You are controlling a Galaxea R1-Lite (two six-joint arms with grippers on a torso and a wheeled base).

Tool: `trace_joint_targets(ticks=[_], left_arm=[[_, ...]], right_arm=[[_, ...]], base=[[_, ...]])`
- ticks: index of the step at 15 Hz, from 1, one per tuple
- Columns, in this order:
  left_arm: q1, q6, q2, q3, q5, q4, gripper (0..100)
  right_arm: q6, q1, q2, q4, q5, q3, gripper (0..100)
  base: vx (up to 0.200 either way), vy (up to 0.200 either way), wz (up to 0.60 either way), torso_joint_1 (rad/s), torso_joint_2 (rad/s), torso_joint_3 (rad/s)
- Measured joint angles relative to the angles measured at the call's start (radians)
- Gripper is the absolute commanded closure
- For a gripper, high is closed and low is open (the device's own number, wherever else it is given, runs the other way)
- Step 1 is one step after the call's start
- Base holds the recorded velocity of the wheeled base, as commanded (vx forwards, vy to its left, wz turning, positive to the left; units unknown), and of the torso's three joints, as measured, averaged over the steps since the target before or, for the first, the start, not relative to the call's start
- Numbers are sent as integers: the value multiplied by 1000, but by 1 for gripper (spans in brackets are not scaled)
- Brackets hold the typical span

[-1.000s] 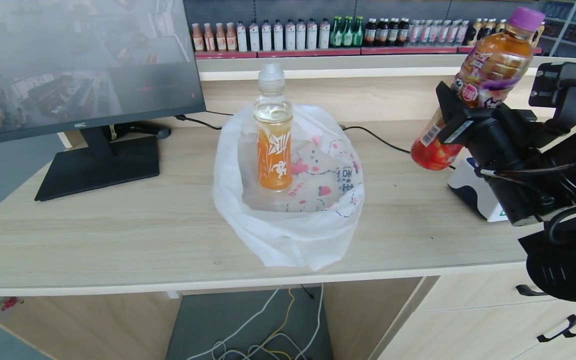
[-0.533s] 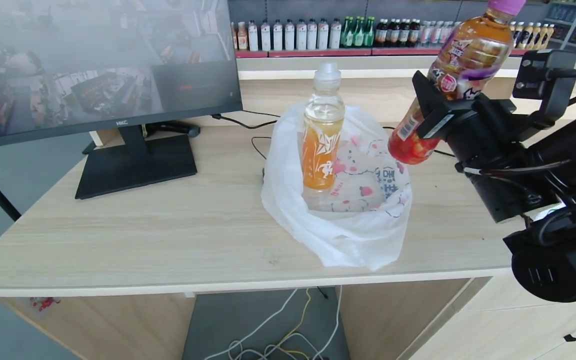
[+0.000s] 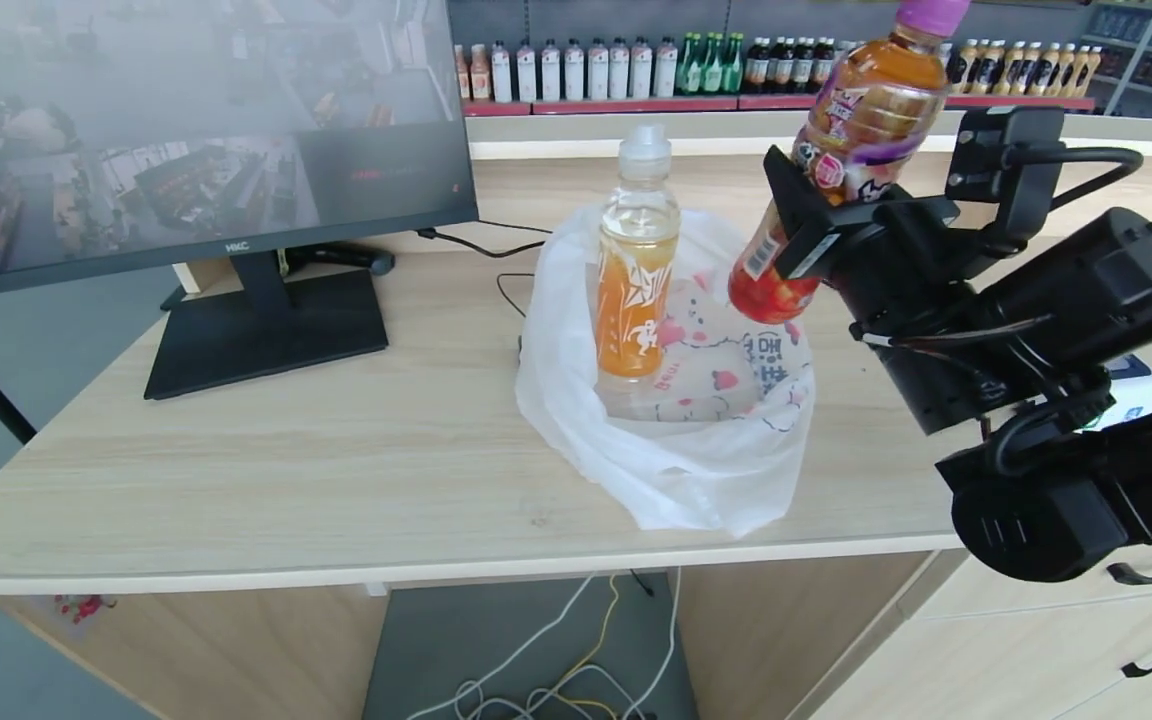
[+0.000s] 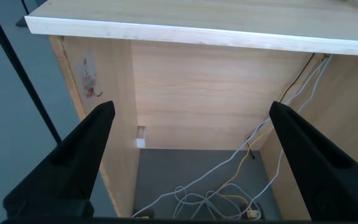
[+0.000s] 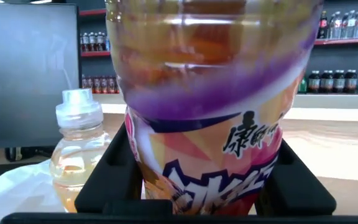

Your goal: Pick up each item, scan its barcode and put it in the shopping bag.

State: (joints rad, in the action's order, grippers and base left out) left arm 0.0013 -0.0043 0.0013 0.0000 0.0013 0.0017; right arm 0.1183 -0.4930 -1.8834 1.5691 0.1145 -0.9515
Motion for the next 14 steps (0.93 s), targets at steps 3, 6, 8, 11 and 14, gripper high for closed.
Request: trace_joint_targets(ticks=[3,6,8,11,14], left_arm=[[0,0,0,0,0,0,0],[0,0,0,0,0,0,0],[0,0,0,0,0,0,0],[0,0,0,0,0,0,0],[0,0,0,0,0,0,0]], right_arm=[[-9,-3,-34,0,3,32,100],[-11,-20,-71,0,-3,44,100],[-19,-17,-97,0,1,45,100],[-21,-21,-141,0,-2,27,100],[-22,-15,-164,0,0,1,100]], base=[[0,0,0,0,0,0],[0,0,0,0,0,0],[0,0,0,0,0,0],[0,0,0,0,0,0],[0,0,0,0,0,0]])
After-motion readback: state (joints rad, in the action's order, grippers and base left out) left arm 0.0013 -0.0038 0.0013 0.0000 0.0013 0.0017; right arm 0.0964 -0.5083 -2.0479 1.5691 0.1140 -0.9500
